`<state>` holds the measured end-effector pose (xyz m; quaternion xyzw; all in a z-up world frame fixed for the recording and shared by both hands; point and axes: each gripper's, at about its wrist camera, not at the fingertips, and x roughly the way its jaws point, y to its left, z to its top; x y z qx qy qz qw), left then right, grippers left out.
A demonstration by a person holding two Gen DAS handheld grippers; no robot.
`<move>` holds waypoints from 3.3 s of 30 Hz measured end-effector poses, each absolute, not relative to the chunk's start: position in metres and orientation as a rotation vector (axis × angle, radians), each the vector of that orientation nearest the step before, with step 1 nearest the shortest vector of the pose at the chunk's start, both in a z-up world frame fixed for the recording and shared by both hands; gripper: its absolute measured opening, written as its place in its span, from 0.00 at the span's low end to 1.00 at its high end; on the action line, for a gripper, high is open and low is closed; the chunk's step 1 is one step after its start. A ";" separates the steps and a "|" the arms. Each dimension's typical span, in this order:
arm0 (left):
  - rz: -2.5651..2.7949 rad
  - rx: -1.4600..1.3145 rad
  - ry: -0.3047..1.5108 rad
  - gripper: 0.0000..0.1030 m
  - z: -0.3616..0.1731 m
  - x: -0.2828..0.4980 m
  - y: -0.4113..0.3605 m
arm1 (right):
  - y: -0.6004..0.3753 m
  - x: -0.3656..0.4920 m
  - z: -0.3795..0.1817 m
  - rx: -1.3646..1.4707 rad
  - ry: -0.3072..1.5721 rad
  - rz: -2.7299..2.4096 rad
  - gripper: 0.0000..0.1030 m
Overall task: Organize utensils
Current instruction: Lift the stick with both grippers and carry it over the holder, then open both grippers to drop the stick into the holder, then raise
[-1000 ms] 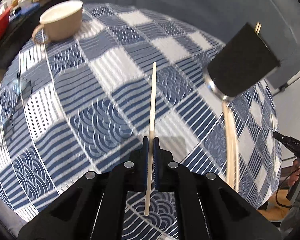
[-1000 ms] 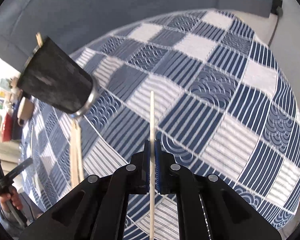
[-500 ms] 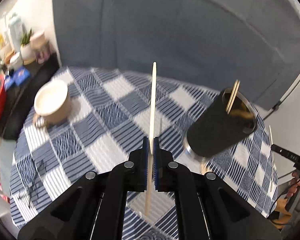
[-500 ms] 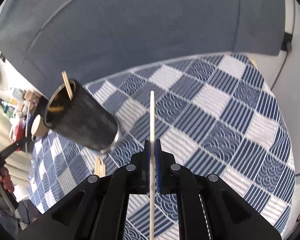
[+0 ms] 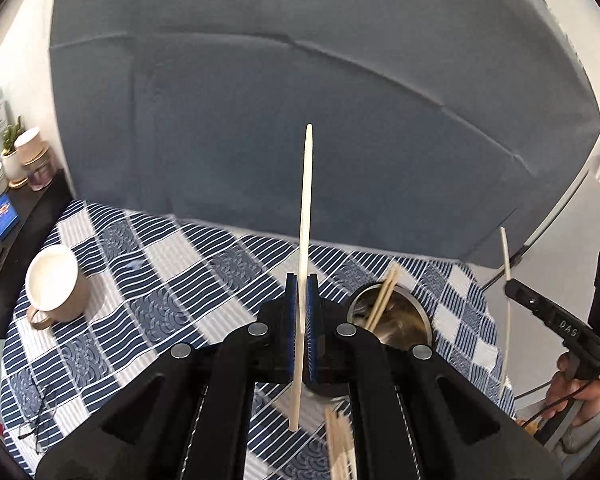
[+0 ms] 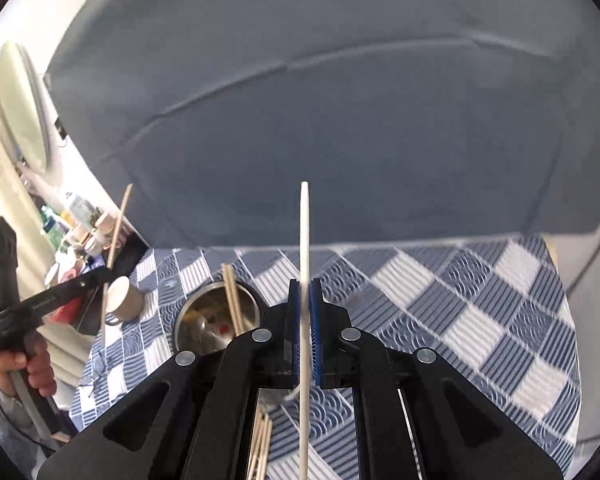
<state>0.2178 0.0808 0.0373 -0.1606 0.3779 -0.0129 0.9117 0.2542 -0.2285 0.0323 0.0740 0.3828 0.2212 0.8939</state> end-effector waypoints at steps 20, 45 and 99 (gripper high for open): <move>-0.110 -0.346 0.578 0.05 0.043 0.253 0.024 | -0.185 0.277 0.056 0.306 0.491 0.567 0.05; -0.096 -0.228 0.577 0.05 -0.020 0.230 -0.004 | -0.153 0.260 -0.034 0.255 0.540 0.566 0.05; 0.079 -0.130 0.876 0.92 -0.112 0.126 0.012 | -0.234 0.187 -0.119 0.371 0.889 0.297 0.84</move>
